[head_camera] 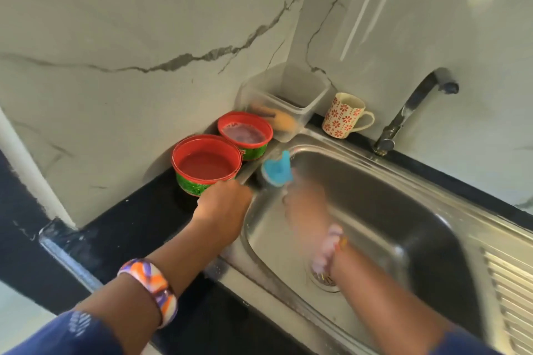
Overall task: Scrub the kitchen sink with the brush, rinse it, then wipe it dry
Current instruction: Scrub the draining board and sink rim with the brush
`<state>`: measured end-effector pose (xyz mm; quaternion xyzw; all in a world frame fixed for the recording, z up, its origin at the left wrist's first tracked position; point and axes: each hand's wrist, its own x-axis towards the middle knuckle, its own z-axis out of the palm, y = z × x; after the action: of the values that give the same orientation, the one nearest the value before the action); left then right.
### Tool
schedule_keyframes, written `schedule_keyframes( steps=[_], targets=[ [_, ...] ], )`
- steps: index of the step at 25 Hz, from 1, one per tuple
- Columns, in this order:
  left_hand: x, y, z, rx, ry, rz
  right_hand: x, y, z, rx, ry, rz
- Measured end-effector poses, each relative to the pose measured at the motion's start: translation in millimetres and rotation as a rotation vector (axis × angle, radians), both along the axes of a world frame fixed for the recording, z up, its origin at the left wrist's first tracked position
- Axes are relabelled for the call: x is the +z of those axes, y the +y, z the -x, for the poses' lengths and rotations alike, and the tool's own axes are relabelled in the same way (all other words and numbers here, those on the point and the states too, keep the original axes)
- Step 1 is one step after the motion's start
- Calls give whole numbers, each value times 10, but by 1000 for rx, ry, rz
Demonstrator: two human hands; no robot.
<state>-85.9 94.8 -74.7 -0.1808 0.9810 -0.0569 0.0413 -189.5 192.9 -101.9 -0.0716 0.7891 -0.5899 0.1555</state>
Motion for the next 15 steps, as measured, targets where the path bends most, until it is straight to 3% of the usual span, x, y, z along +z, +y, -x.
schedule_keyframes(
  steps=[3, 6, 9, 12, 15],
  targets=[
    [3, -20, 69, -44, -39, 27, 36, -290, 841, -239, 40, -147],
    [-19, -60, 126, -53, -33, 48, 221, -354, 1188, -178, -61, -54],
    [-31, -62, 112, -45, -26, 33, 316, -181, 638, -177, -225, 107],
    [-33, -82, 118, -55, 8, 20, 239, 175, -154, 57, -376, 199],
    [-12, -53, 159, -64, 20, 23, 182, 270, -435, 173, -327, 232]
  ],
)
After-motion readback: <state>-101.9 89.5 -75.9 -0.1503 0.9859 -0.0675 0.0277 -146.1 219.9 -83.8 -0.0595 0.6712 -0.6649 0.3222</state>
